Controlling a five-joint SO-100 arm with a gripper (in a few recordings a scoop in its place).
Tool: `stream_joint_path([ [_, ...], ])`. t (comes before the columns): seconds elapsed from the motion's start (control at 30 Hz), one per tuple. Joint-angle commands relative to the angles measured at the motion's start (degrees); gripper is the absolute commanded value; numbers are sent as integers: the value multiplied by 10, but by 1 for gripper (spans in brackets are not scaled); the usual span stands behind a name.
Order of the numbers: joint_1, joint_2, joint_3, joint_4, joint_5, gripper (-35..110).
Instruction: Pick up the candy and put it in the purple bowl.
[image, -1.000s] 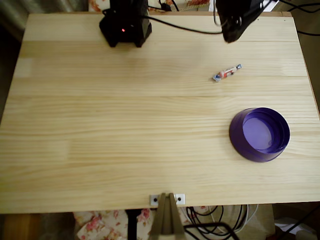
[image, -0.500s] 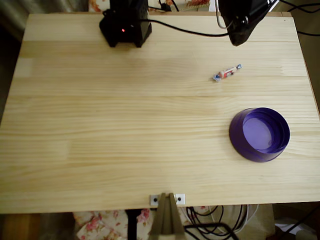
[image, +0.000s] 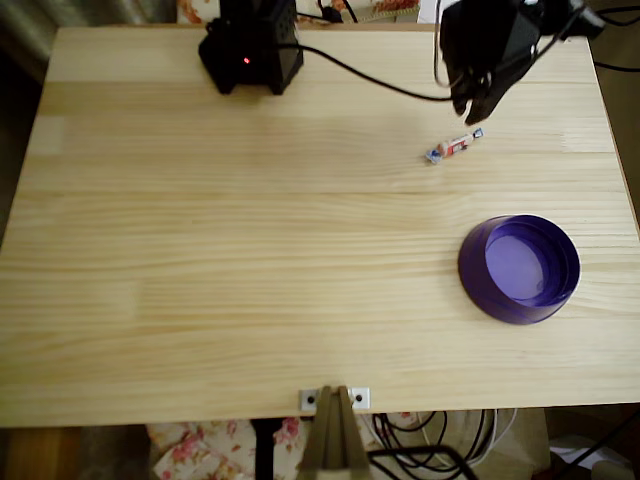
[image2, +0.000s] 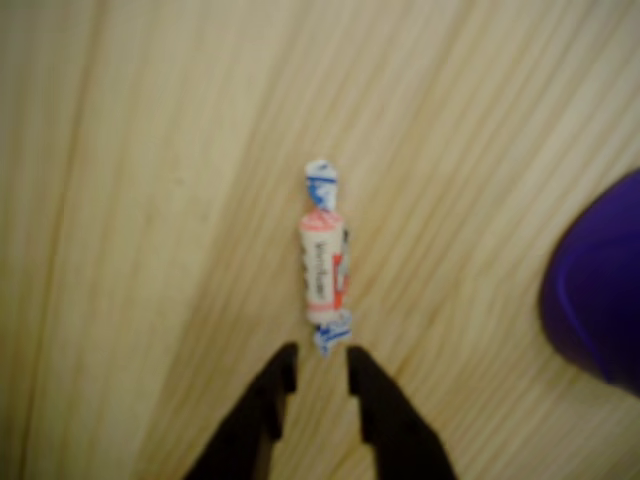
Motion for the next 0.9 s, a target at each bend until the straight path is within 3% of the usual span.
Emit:
stream_joint_path([
  [0.0, -5, 13, -51, -10, -17, 9],
  [0.87, -18, -54, -64, -34, 4, 12],
])
